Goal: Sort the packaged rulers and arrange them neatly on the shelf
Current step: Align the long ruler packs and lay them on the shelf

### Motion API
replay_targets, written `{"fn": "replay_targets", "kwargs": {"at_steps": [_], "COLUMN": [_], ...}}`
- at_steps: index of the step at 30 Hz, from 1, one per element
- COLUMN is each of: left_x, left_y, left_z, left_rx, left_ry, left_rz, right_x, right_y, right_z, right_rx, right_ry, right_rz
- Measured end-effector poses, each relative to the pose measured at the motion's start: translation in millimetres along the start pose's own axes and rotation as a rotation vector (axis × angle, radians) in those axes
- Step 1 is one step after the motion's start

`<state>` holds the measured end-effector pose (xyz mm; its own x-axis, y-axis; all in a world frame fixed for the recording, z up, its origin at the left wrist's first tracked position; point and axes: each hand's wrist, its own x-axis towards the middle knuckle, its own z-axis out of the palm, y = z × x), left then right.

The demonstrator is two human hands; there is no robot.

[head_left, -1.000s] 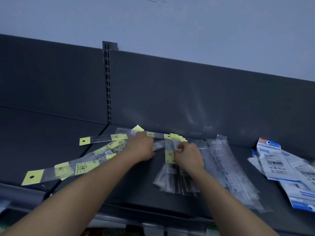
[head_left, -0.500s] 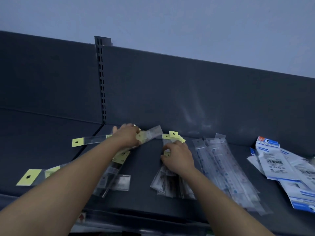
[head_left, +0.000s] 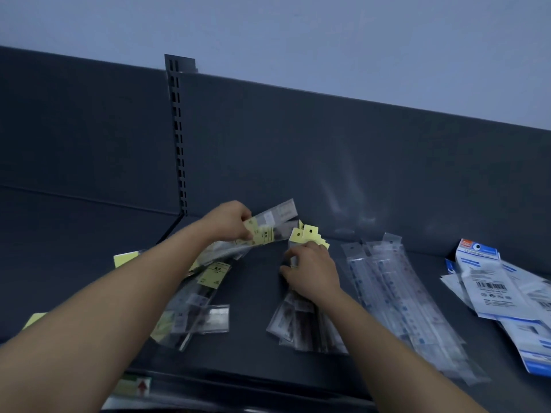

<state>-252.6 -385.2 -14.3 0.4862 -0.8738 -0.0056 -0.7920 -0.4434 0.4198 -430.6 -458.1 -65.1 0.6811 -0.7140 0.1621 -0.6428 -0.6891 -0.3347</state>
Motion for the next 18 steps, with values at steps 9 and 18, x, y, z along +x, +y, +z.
{"fn": "replay_targets", "kwargs": {"at_steps": [9,18], "left_x": [-22,-39], "left_y": [8,14], "left_z": [-34,-42], "left_rx": [-0.306,-0.548], "left_ry": [0.209,0.116], "left_rz": [0.115,0.200], "right_x": [1,-2], "right_y": [-35,-46], "right_z": [-19,-62], "right_rx": [0.502,1.486], "right_ry": [0.253,0.194], "right_rz": [0.007,0.203]}}
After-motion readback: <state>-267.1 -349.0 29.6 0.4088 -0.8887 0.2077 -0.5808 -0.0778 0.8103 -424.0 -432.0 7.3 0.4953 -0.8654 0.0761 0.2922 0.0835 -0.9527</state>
